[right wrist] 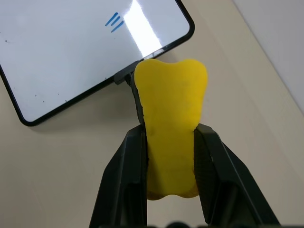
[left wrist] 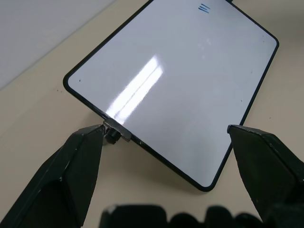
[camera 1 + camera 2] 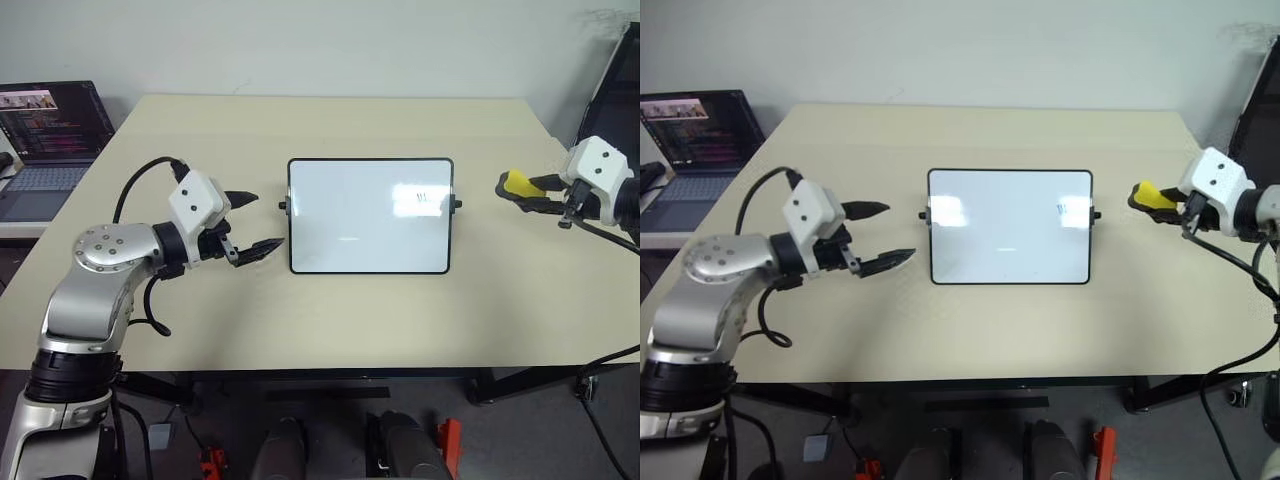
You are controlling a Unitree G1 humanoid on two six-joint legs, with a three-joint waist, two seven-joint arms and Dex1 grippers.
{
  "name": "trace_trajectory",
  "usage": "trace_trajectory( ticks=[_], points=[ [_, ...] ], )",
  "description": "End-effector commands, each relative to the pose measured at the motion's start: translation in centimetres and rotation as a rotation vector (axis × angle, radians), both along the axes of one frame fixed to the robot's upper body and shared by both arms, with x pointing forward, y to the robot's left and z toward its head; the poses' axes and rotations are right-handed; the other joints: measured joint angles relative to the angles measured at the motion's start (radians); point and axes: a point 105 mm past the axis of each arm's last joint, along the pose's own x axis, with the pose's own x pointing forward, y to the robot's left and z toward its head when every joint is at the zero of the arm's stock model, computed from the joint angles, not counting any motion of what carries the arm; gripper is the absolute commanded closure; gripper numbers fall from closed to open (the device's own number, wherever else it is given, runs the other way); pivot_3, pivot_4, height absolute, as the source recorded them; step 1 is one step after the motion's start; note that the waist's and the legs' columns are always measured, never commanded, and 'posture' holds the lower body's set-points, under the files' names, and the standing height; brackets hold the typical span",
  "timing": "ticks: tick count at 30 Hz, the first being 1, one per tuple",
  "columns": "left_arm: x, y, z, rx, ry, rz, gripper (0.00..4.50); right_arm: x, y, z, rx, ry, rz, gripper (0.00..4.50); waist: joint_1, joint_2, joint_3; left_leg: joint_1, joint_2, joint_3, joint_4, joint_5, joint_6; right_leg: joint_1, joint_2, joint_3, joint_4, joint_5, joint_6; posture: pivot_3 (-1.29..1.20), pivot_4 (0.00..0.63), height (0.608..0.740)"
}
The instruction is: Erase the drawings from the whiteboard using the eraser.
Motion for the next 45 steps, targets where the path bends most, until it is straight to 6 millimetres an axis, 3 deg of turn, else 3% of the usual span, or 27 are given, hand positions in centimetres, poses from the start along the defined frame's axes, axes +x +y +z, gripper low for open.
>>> trace_trajectory(
  ticks=[1,15,18,23,31,37,45],
  points=[
    [-0.3,-0.3,1.7,0.008,-0.066,-0.010,0.00,0.4,0.5,2.4,0.009,-0.098,0.014,3.53,0.000,0.000,0.000,0.000,0.000,0.000,0.000,0.000,0.000,0.000,0.000,0.000,0.000,0.000,0.000,0.00,0.150,0.740],
    [-0.5,-0.5,1.5,0.007,-0.057,-0.019,0.00,1.4,1.5,2.9,0.035,-0.131,0.025,3.53,0.004,0.000,0.000,0.000,0.000,0.000,0.000,0.000,0.000,0.000,0.000,0.000,0.001,0.000,0.000,0.00,0.150,0.740],
    [-0.5,-0.5,1.4,0.007,-0.055,-0.020,0.00,1.3,3.0,3.0,0.042,-0.141,0.072,3.53,0.003,0.000,0.000,0.000,0.000,0.000,0.000,0.000,0.000,0.000,0.000,0.000,0.001,0.000,0.000,0.00,0.150,0.740],
    [-0.1,-0.8,1.2,0.005,-0.053,-0.027,0.00,2.3,7.9,1.4,-0.047,-0.150,0.138,3.53,-0.005,0.000,0.000,0.001,0.000,0.000,0.000,0.000,0.000,0.000,0.000,0.001,0.003,0.000,0.000,0.00,0.150,0.740],
    [0.0,-1.6,0.6,0.000,-0.042,-0.047,0.00,5.8,7.6,-0.1,-0.289,-0.226,-0.026,3.53,0.008,0.000,0.000,0.000,0.000,0.000,0.001,0.000,0.000,0.000,0.000,0.001,0.003,0.000,0.000,0.00,0.150,0.740],
    [0.0,-1.5,0.5,0.000,-0.043,-0.044,0.00,6.0,10.0,1.6,-0.281,-0.246,0.028,3.53,0.004,0.000,0.000,0.001,0.000,0.000,0.001,0.000,0.000,0.000,0.000,0.001,0.003,0.000,0.000,0.00,0.150,0.740],
    [-0.1,-1.6,0.4,-0.008,-0.039,-0.047,0.00,7.1,10.6,0.7,-0.342,-0.210,-0.002,3.53,0.006,0.000,0.000,0.001,0.000,0.000,0.001,0.000,0.000,0.000,0.000,0.001,0.003,0.000,0.000,0.00,0.150,0.740]
  ],
)
